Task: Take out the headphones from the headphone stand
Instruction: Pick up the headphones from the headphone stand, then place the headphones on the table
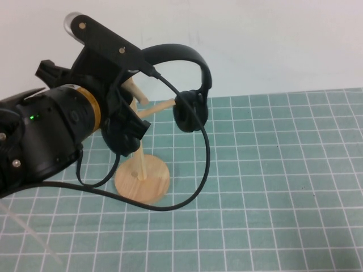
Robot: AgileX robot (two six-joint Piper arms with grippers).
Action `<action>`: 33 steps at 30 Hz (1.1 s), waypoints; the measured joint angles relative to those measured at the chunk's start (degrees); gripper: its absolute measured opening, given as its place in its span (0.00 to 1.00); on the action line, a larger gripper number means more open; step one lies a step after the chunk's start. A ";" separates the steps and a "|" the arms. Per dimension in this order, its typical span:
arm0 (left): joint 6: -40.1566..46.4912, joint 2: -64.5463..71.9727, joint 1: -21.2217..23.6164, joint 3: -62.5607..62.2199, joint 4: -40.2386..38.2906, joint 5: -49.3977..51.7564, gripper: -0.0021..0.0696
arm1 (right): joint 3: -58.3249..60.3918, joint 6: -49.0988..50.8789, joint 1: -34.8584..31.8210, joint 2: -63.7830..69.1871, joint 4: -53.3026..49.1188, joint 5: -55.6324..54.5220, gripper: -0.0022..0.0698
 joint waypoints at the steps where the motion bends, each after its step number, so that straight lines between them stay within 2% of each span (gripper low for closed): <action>1: 0.00 0.00 0.00 0.00 0.00 0.34 0.28 | 0.00 0.00 0.00 0.00 0.00 0.00 0.02; 6: -0.03 0.00 0.00 0.00 -0.98 0.73 0.28 | 0.00 0.00 0.00 0.00 0.00 0.00 0.02; 29: 10.18 -2.76 0.00 0.00 -17.10 3.38 0.28 | 0.00 0.00 0.00 0.00 0.00 0.00 0.02; 33: 13.70 -4.86 0.00 0.00 -22.65 4.01 0.28 | 0.00 0.00 0.00 0.00 0.00 0.00 0.02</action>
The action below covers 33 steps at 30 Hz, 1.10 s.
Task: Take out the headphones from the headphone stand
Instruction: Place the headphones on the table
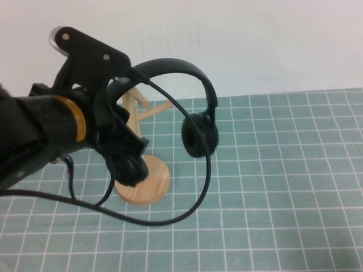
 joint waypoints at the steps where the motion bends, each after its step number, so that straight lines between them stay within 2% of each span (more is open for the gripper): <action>1: 1.51 -0.63 0.00 0.00 -2.23 0.50 0.28 | 0.00 0.00 0.00 0.00 0.00 0.00 0.02; 4: 6.97 -1.80 0.00 0.00 -9.86 3.10 0.28 | 0.00 0.00 0.00 0.00 0.00 0.00 0.02; 9: 16.34 -2.00 -1.36 0.00 -22.97 13.14 0.28 | 0.00 0.00 0.00 0.00 0.00 0.00 0.02; 15: 19.91 -1.47 -3.54 0.00 -32.57 23.31 0.28 | 0.00 0.00 0.00 0.00 0.00 0.00 0.02; 21: 20.29 3.38 -3.27 4.05 -34.03 21.61 0.28 | 0.00 0.00 0.00 0.00 0.00 0.00 0.02; 26: 20.10 8.91 -0.93 5.33 -34.29 15.77 0.28 | 0.00 0.00 0.00 0.00 0.00 0.00 0.02; 33: 19.75 16.20 1.65 5.33 -35.17 13.27 0.28 | 0.00 0.00 0.00 0.00 0.00 0.10 0.02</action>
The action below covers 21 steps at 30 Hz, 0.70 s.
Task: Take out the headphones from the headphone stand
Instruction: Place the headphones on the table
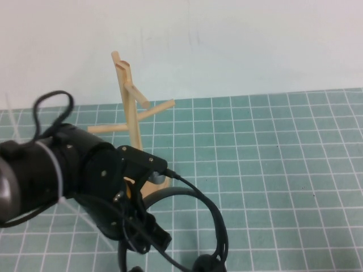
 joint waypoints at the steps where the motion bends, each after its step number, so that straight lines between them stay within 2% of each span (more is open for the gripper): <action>1: -0.10 0.75 0.00 0.00 -0.09 -0.91 0.28 | 0.00 0.00 0.00 0.00 0.00 0.00 0.02; 8: -0.22 2.75 0.04 0.00 -0.35 -7.57 0.28 | 0.00 0.00 0.00 0.00 0.00 0.00 0.02; 21: -2.32 6.22 0.13 -0.10 0.23 -7.19 0.28 | 0.00 0.00 0.00 0.00 0.00 0.00 0.02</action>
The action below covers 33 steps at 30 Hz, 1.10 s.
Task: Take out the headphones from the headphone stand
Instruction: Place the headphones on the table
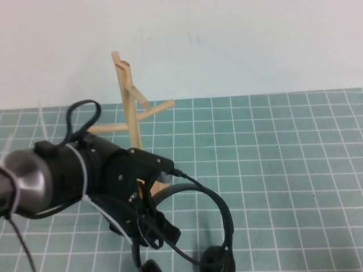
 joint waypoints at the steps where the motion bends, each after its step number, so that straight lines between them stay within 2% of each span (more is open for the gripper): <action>1: -0.03 0.69 0.15 0.00 0.00 0.00 0.28 | 0.00 0.00 0.00 0.00 0.00 0.00 0.02; 11: 1.40 2.40 0.27 0.00 0.00 0.11 0.28 | 0.00 0.00 0.00 0.00 0.00 0.00 0.02; 13: 1.68 2.40 0.27 0.00 0.08 0.11 0.34 | 0.00 0.00 0.00 0.00 0.00 0.00 0.02; 17: 1.81 2.40 0.27 0.00 0.08 -0.26 0.56 | 0.00 0.00 0.00 0.00 0.00 0.00 0.02; 20: 1.81 2.40 0.27 0.00 0.80 -0.91 0.64 | 0.00 0.00 0.00 0.00 0.00 0.00 0.02; 33: 1.81 -3.44 0.27 0.00 2.67 -0.81 0.68 | 0.00 0.00 0.00 0.00 0.00 0.00 0.02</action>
